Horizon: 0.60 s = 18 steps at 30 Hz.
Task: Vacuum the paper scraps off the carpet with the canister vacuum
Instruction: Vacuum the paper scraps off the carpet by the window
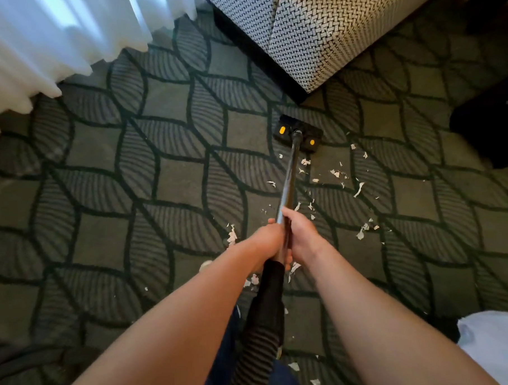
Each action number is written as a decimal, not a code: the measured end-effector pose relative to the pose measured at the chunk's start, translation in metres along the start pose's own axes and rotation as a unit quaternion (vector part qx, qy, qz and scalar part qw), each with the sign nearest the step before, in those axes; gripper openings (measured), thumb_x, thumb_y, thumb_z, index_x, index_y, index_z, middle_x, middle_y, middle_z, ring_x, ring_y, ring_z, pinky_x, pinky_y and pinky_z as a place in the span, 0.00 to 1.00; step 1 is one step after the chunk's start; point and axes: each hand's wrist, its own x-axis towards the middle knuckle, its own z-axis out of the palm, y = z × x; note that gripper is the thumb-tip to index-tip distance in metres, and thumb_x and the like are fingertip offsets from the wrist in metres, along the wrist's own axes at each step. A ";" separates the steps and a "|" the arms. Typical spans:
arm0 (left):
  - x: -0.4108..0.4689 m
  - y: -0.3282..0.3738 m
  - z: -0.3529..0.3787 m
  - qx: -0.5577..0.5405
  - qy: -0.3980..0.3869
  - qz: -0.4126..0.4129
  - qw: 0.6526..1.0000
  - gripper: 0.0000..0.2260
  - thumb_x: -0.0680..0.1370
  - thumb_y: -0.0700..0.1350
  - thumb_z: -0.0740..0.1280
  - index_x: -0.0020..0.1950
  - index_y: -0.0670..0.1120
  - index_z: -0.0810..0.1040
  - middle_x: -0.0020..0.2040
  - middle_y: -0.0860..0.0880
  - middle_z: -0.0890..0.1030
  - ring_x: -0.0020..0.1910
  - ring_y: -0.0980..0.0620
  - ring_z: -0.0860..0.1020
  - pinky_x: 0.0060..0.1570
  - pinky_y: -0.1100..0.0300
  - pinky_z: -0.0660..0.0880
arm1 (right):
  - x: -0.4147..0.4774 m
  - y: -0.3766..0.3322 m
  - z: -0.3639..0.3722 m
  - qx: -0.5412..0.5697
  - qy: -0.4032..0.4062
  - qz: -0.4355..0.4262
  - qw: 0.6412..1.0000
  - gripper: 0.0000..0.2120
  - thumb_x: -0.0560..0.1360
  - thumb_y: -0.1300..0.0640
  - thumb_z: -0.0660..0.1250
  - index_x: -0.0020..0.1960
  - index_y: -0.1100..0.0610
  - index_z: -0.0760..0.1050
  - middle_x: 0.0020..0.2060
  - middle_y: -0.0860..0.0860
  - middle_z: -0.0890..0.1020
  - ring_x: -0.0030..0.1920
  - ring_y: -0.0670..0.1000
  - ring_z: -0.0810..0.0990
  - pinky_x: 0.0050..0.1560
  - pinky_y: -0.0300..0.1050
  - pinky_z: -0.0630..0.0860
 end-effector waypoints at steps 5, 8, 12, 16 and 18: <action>0.002 -0.021 0.042 -0.048 -0.016 -0.017 0.999 0.20 0.83 0.52 0.52 0.41 0.43 0.75 0.32 0.44 0.75 0.30 0.49 0.75 0.38 0.55 0.79 | -0.034 0.021 -0.057 -0.016 -0.004 0.004 1.000 0.18 0.82 0.47 0.57 0.39 0.56 0.72 0.21 0.51 0.71 0.17 0.47 0.68 0.16 0.34 0.63; 0.005 -0.029 0.060 0.071 0.030 -0.006 0.997 0.20 0.83 0.53 0.52 0.44 0.43 0.77 0.40 0.44 0.80 0.39 0.47 0.78 0.55 0.49 0.77 | -0.052 0.038 -0.078 0.060 -0.029 0.021 0.998 0.20 0.82 0.46 0.57 0.44 0.60 0.78 0.36 0.57 0.81 0.36 0.56 0.80 0.40 0.53 0.79; 0.007 -0.031 0.069 0.274 0.102 0.002 0.956 0.25 0.82 0.59 0.51 0.60 0.41 0.77 0.53 0.41 0.80 0.50 0.43 0.80 0.52 0.50 0.77 | -0.073 0.061 -0.095 0.081 -0.085 0.062 0.991 0.32 0.79 0.34 0.53 0.51 0.62 0.80 0.49 0.64 0.84 0.44 0.60 0.85 0.46 0.53 0.83; 0.013 -0.027 0.063 0.381 0.121 0.039 0.916 0.20 0.82 0.54 0.57 0.61 0.40 0.77 0.57 0.40 0.78 0.54 0.41 0.79 0.54 0.51 0.77 | -0.084 0.075 -0.091 0.083 -0.096 0.066 0.990 0.26 0.79 0.38 0.57 0.38 0.59 0.75 0.26 0.55 0.76 0.20 0.50 0.72 0.21 0.37 0.70; 0.019 -0.026 0.061 0.413 0.111 0.064 0.902 0.18 0.80 0.48 0.62 0.65 0.38 0.75 0.61 0.41 0.78 0.59 0.42 0.77 0.57 0.53 0.74 | -0.081 0.088 -0.092 0.088 -0.070 0.063 0.992 0.26 0.78 0.39 0.58 0.32 0.58 0.71 0.25 0.53 0.70 0.19 0.49 0.68 0.20 0.36 0.67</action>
